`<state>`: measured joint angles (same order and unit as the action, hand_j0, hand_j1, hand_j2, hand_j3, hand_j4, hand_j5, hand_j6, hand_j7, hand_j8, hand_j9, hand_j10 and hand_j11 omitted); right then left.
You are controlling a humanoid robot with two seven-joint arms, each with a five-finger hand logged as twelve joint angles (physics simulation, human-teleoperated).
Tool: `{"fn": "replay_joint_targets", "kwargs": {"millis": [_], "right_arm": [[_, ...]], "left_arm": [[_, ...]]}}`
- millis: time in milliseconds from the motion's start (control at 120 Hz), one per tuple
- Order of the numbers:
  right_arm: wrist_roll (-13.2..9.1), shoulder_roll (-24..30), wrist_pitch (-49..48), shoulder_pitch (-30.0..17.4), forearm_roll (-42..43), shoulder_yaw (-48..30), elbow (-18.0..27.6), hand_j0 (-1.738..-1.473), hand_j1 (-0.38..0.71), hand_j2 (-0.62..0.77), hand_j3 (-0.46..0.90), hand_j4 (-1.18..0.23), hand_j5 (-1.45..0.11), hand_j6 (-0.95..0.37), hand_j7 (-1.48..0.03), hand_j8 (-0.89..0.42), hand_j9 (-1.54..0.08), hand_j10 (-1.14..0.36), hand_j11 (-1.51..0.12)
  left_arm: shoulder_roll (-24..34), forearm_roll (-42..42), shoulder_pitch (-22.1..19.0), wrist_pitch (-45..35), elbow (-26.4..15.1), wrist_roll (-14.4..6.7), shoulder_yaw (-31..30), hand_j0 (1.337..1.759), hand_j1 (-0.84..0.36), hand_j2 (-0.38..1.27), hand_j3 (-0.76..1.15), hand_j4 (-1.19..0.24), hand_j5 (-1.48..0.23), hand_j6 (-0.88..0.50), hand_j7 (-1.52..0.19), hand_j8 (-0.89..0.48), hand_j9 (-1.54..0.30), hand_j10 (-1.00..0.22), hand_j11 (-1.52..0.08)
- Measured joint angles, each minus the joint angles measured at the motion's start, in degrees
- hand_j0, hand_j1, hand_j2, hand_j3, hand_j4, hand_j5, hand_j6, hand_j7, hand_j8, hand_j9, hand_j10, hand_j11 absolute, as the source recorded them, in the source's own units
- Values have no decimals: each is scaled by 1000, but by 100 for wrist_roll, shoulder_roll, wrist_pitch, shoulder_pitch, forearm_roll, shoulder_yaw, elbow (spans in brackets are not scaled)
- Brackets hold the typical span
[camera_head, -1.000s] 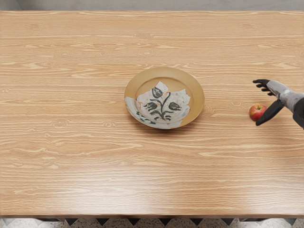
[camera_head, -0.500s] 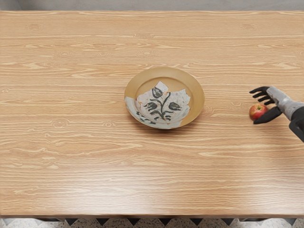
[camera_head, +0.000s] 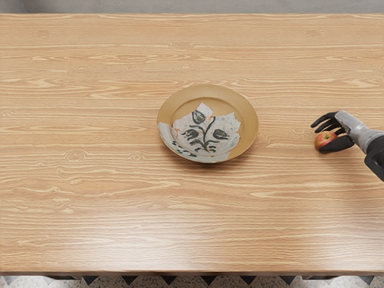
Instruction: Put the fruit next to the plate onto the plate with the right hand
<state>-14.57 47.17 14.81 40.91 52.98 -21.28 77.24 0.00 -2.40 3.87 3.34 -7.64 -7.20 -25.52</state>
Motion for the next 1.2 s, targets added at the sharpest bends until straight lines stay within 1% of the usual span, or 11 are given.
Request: {"fn": "replay_joint_targets", "kwargs": {"millis": [142, 342, 717, 1008, 1117, 1200], "right_arm": [[-2, 155, -3, 12, -56, -10, 176, -1657, 263, 185, 0, -588, -756, -588, -758, -434, -760, -470, -765], [-12, 207, -21, 46, -102, -37, 249, -1658, 283, 272, 0, -615, -800, -616, -797, -455, -799, -483, -799], [-57, 203, -39, 132, -148, -89, 456, -1658, 272, 253, 0, -616, -815, -621, -806, -445, -811, -479, -805], [-256, 150, -40, 447, -384, -92, 676, -1658, 269, 238, 0, -604, -798, -609, -790, -451, -795, -482, -788], [-293, 140, -40, 540, -472, -93, 758, -1658, 272, 224, 0, -601, -792, -605, -785, -449, -789, -476, -783], [-305, 134, -42, 603, -525, -93, 813, -1658, 268, 239, 0, -600, -787, -603, -782, -453, -785, -485, -778]], "left_arm": [[0, -1, -5, 0, 0, 0, 0, 1658, 55, 49, 0, -245, -318, -245, -318, -245, -318, -245, -318], [0, -3, 0, 0, 0, 0, 0, 1658, 55, 49, 0, -245, -318, -245, -318, -245, -318, -245, -318], [0, 0, -3, 0, 0, 0, 1, 1658, 56, 49, 0, -245, -318, -245, -318, -245, -318, -245, -318], [0, -1, -8, 0, 0, 0, -2, 1658, 55, 49, 0, -245, -318, -245, -318, -245, -318, -245, -318], [0, -1, -2, 0, 0, 0, 0, 1658, 55, 49, 0, -245, -318, -245, -318, -245, -318, -245, -318], [0, -1, -5, 0, 0, 0, -1, 1658, 55, 49, 0, -245, -318, -245, -318, -245, -318, -245, -318]]}}
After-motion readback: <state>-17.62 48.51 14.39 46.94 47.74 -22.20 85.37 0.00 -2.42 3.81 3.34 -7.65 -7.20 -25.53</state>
